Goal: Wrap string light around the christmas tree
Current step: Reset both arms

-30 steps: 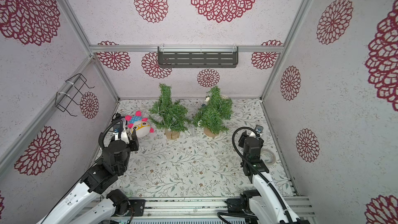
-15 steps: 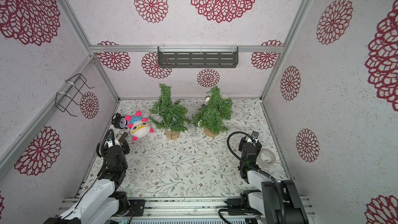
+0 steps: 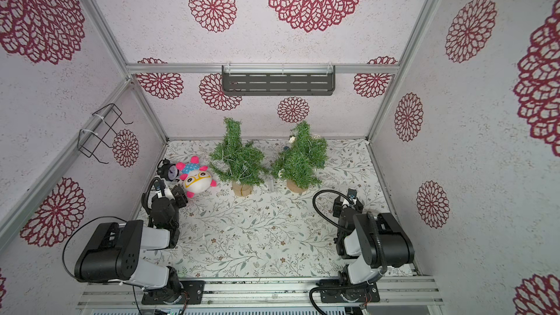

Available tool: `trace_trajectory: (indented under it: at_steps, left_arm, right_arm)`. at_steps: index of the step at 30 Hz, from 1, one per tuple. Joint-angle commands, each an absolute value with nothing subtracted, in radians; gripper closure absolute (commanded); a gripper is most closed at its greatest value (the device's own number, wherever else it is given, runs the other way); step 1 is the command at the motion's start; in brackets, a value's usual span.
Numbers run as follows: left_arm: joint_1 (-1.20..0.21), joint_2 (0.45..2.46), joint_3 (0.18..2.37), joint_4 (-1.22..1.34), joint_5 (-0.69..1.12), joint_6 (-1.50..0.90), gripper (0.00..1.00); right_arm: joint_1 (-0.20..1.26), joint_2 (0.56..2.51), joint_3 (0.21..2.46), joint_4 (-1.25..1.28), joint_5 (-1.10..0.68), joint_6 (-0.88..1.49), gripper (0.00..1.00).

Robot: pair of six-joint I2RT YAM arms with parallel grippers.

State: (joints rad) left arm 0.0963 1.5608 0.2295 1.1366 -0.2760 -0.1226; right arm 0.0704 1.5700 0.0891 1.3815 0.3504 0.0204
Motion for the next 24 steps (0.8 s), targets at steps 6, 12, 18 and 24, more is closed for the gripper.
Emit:
trace_trajectory:
  at_steps: [6,12,18,24]
  left_arm:
    - [0.104,1.555,0.346,1.032,-0.36,-0.174,0.11]
    - [0.107,1.555,0.392,0.937,-0.394,-0.195,0.02]
    - [0.1,1.553,0.394,0.93,-0.398,-0.185,0.02]
    - [0.098,1.554,0.396,0.928,-0.4,-0.183,0.02]
  right_arm:
    - [0.064,1.539,0.205,1.294,0.396,0.039,0.23]
    - [0.062,1.539,0.242,1.227,0.41,0.053,0.02]
    - [0.061,1.539,0.24,1.228,0.408,0.052,0.01]
    - [0.061,1.538,0.241,1.229,0.408,0.052,0.01]
